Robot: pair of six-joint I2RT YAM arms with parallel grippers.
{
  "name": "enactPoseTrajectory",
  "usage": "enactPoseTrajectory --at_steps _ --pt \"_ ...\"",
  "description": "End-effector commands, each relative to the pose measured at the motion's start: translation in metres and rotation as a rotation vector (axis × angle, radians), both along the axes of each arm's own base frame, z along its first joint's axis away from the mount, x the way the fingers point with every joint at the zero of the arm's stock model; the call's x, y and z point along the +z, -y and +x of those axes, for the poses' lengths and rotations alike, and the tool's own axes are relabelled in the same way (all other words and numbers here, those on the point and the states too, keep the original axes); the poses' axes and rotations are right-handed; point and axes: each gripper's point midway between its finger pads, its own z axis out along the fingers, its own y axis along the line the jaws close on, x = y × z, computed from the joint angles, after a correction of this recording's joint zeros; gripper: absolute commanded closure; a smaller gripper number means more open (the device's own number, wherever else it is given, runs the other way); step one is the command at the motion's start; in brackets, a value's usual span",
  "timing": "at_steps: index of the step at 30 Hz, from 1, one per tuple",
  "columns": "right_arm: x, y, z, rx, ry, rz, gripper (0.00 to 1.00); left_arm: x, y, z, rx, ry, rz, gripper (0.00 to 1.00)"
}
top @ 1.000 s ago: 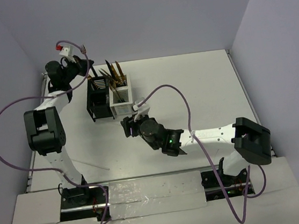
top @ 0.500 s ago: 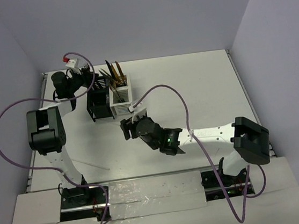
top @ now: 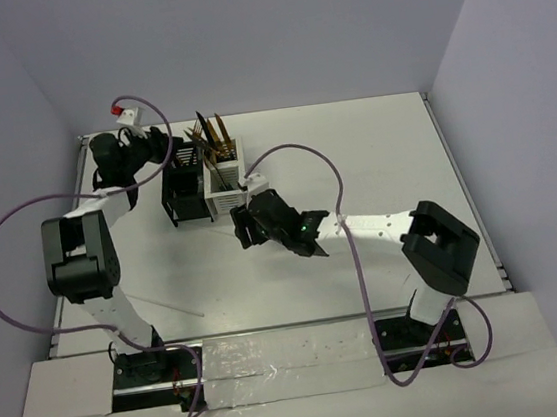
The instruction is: Sort the eating utensils into containers
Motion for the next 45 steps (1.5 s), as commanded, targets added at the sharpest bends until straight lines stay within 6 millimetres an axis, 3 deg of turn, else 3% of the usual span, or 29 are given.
enactPoseTrajectory --at_steps 1,2,3,4,8,12,15,16,20,22,23,26,27,30,34,37,39,42,45 --pt "-0.014 -0.009 -0.004 0.074 -0.105 -0.041 0.34 0.059 -0.016 -0.004 0.104 0.038 0.005 0.36" --pt "-0.027 -0.008 -0.001 0.067 -0.122 -0.076 0.34 0.069 -0.020 -0.004 0.122 0.037 0.015 0.36" --pt "-0.023 -0.012 0.005 0.071 -0.111 -0.084 0.34 0.078 -0.022 -0.008 0.130 0.037 0.026 0.35" --pt "-0.029 -0.011 0.005 0.070 -0.129 -0.115 0.34 0.073 -0.025 -0.013 0.141 -0.003 0.052 0.35" --pt "-0.050 -0.014 0.016 0.071 -0.192 -0.185 0.35 0.100 -0.037 -0.036 0.153 -0.013 0.077 0.33" --pt "-0.074 -0.017 0.017 0.081 -0.262 -0.268 0.35 0.104 -0.062 -0.063 0.165 -0.061 0.034 0.33" --pt "-0.082 -0.019 0.017 0.088 -0.311 -0.302 0.35 0.105 -0.093 -0.083 0.204 -0.074 0.019 0.34" --pt "-0.093 -0.018 0.016 0.088 -0.339 -0.323 0.35 0.105 -0.098 -0.087 0.212 -0.072 0.027 0.34" --pt "-0.104 -0.021 0.014 0.116 -0.388 -0.340 0.36 0.107 -0.115 -0.114 0.235 -0.059 0.048 0.34" --pt "-0.110 -0.021 0.010 0.130 -0.411 -0.353 0.44 0.093 -0.114 -0.127 0.216 -0.098 0.056 0.34" --pt "-0.112 -0.020 0.008 0.130 -0.416 -0.358 0.45 0.097 -0.109 -0.135 0.191 -0.084 0.061 0.34" --pt "-0.114 -0.015 0.004 0.131 -0.420 -0.358 0.68 0.093 -0.105 -0.152 0.174 -0.085 0.068 0.34" --pt "-0.114 -0.013 0.003 0.131 -0.422 -0.360 0.81 0.092 -0.105 -0.157 0.168 -0.092 0.062 0.34" --pt "-0.115 -0.004 -0.010 0.141 -0.438 -0.384 1.00 0.099 -0.105 -0.168 0.161 -0.067 0.091 0.34" --pt "-0.118 0.013 -0.044 0.173 -0.449 -0.457 1.00 0.103 -0.107 -0.182 0.161 -0.087 0.108 0.34" --pt "-0.128 0.043 -0.097 0.217 -0.519 -0.546 1.00 0.097 -0.115 -0.187 0.186 -0.126 0.127 0.34" --pt "-0.121 0.051 -0.119 0.234 -0.526 -0.539 1.00 0.092 -0.120 -0.191 0.198 -0.130 0.150 0.34" --pt "-0.119 0.071 -0.132 0.200 -0.542 -0.550 0.99 0.085 -0.123 -0.196 0.211 -0.148 0.163 0.34" --pt "-0.094 0.072 -0.125 0.189 -0.483 -0.534 0.98 0.081 -0.119 -0.200 0.188 -0.157 0.148 0.33"
